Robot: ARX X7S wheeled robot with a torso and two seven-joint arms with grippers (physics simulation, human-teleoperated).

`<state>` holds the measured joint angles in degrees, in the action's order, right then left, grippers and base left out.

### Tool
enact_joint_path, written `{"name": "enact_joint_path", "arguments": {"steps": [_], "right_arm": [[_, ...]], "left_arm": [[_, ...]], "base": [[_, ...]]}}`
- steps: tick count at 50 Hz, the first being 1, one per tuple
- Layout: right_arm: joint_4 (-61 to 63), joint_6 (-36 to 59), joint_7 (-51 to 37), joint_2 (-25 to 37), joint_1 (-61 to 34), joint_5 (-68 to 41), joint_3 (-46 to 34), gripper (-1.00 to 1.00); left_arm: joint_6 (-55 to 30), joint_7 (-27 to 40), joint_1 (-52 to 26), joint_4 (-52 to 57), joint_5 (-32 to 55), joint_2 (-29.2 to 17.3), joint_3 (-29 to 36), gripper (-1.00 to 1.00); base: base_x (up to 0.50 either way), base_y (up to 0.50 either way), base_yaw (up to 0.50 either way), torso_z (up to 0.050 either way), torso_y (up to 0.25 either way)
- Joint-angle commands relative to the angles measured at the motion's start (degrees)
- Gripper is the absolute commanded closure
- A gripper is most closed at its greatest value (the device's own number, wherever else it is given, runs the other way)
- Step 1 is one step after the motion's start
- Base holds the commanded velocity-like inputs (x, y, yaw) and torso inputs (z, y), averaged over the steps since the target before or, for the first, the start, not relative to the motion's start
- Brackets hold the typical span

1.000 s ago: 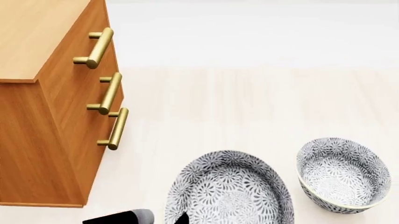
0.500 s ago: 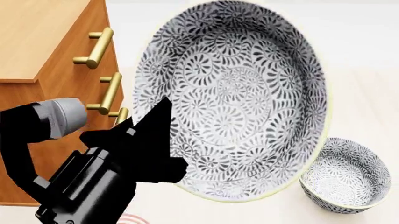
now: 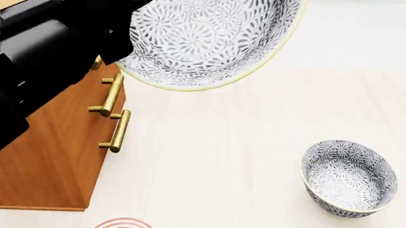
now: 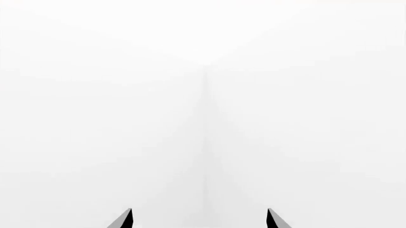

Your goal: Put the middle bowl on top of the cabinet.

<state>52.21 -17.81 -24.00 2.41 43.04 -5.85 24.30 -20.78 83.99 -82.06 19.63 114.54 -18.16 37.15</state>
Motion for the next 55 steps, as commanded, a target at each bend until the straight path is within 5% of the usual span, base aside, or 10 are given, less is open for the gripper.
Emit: {"name": "enact_joint_path", "arguments": {"steps": [1, 18, 38, 55], "right_arm": [[1.41, 1.16, -1.57, 0.54, 0.20, 0.90, -1.22, -1.00], [1.15, 2.83, -2.32, 2.48, -0.50, 0.60, -1.04, -1.00], [1.30, 1.75, -2.20, 1.69, 0.41, 0.96, -1.05, -1.00], [2.72, 2.45, -1.10, 0.12, 0.40, 0.97, -0.47, -1.00]], "left_arm": [[10.26, 5.80, -11.82, -16.67, 10.33, -3.82, 6.93, 1.00], [21.01, 4.06, -18.85, -33.29, 16.77, 0.59, 7.38, 1.00], [10.63, -4.57, -27.57, -65.29, 8.66, 0.08, 19.73, 1.00], [3.87, -17.86, -30.14, -94.50, 3.19, 6.73, 28.25, 1.00]], "base": [[0.00, 0.00, 0.00, 0.000, 0.000], [0.00, 0.00, 0.00, 0.000, 0.000], [0.00, 0.00, 0.00, 0.000, 0.000], [0.00, 0.00, 0.00, 0.000, 0.000]]}}
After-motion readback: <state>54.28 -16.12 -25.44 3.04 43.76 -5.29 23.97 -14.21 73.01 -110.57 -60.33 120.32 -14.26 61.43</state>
